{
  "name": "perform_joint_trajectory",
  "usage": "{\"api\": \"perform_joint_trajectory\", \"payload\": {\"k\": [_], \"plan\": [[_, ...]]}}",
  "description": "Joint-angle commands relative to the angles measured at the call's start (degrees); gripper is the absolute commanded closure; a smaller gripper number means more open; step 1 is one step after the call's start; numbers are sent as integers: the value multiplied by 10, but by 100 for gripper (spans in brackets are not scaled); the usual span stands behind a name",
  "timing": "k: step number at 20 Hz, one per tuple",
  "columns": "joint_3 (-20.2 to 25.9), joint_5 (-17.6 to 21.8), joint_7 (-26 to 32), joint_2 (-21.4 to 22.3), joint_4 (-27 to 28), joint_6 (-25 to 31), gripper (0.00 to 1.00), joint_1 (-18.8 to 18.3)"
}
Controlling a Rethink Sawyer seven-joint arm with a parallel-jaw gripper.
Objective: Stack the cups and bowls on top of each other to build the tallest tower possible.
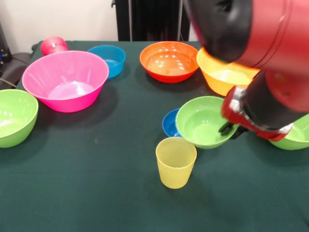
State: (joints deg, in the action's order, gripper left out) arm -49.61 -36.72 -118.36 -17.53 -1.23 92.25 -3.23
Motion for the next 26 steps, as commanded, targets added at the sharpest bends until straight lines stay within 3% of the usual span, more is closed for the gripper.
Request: {"api": "perform_joint_trajectory", "payload": {"k": [1,6,8,16,20,22,26], "plan": [[-148,-94,-18,-43,29,-48,100,-35],[-192,-131,-11,-49,19,-67,100,-35],[-179,-121,-11,-44,6,-69,100,-24],[-256,-191,-18,-59,6,-87,100,-36],[-267,-195,-12,-49,-1,-84,100,-31],[-318,-237,-2,-52,11,-89,100,-49],[-349,-260,16,-52,9,-95,100,-56]]}}
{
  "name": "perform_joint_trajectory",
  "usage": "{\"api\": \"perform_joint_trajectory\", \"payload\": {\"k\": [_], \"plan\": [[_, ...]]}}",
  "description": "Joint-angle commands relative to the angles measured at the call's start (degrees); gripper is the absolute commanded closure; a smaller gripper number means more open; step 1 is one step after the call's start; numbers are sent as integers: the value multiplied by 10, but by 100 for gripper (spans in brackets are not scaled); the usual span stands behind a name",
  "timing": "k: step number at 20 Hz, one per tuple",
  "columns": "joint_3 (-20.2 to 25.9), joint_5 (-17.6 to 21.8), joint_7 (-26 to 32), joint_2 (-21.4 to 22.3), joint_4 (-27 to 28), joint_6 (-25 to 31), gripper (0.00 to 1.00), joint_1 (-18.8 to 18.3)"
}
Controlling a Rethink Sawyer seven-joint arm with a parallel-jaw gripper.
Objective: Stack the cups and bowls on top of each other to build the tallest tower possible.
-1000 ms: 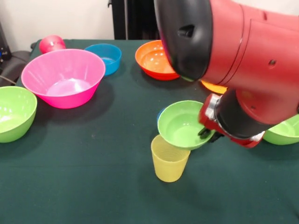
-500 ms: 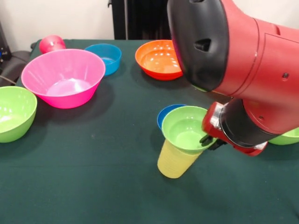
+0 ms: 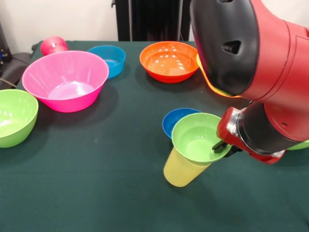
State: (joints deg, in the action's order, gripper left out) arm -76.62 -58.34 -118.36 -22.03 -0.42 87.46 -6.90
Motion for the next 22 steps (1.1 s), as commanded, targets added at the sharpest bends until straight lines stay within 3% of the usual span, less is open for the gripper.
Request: {"api": "perform_joint_trajectory", "payload": {"k": [1,10,22], "plan": [[-87,-50,20,-7,1,-49,100,-21],[-105,-52,44,-1,-8,-58,100,-16],[-15,51,68,0,-46,-91,100,9]]}}
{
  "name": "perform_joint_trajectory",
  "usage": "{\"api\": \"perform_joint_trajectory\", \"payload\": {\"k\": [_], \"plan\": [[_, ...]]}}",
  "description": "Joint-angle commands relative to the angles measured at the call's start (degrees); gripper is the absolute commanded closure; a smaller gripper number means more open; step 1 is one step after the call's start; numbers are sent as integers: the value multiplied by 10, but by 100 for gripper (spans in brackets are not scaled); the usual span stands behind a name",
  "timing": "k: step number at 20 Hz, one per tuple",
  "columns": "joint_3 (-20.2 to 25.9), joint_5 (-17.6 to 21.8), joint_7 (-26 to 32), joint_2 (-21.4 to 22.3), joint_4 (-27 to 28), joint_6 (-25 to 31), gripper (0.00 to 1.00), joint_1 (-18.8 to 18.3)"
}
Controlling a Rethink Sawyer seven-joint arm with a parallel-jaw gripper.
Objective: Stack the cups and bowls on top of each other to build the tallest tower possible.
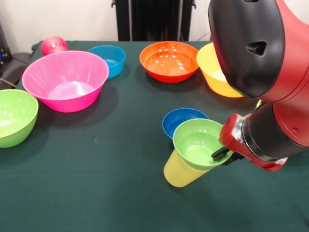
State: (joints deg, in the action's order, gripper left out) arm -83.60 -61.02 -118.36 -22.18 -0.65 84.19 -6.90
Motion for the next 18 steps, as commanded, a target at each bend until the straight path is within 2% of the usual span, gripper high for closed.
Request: {"api": "perform_joint_trajectory", "payload": {"k": [1,9,18], "plan": [[59,82,68,2,-46,-58,100,11],[83,116,69,6,-51,-58,100,18],[192,202,84,26,-133,-93,100,68]]}}
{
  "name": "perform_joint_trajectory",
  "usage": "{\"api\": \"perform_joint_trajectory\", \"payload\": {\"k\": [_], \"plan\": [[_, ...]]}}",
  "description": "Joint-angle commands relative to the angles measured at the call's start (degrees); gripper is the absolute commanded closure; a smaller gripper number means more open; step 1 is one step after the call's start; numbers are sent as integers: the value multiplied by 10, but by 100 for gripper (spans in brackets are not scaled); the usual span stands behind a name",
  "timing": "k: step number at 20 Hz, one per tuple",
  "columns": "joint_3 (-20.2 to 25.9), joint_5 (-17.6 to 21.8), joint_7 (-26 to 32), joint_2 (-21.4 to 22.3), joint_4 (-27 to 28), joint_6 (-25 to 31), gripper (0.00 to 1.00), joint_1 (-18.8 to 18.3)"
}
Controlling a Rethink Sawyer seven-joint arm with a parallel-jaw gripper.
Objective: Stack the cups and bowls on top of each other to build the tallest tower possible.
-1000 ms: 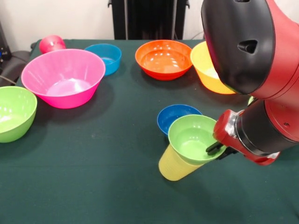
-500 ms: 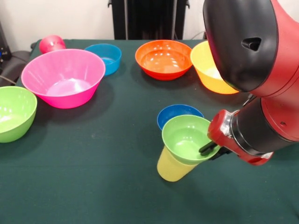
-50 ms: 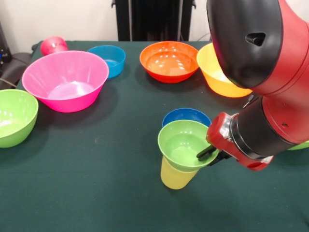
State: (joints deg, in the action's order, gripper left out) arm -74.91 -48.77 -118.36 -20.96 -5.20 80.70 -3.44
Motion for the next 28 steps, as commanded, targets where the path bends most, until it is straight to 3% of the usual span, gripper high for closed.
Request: {"api": "perform_joint_trajectory", "payload": {"k": [1,6,16,28], "plan": [[119,91,85,18,-102,-65,100,41],[187,139,98,46,-188,-107,100,81],[278,208,103,89,-316,-198,100,130],[327,270,101,102,-345,-254,100,132]]}}
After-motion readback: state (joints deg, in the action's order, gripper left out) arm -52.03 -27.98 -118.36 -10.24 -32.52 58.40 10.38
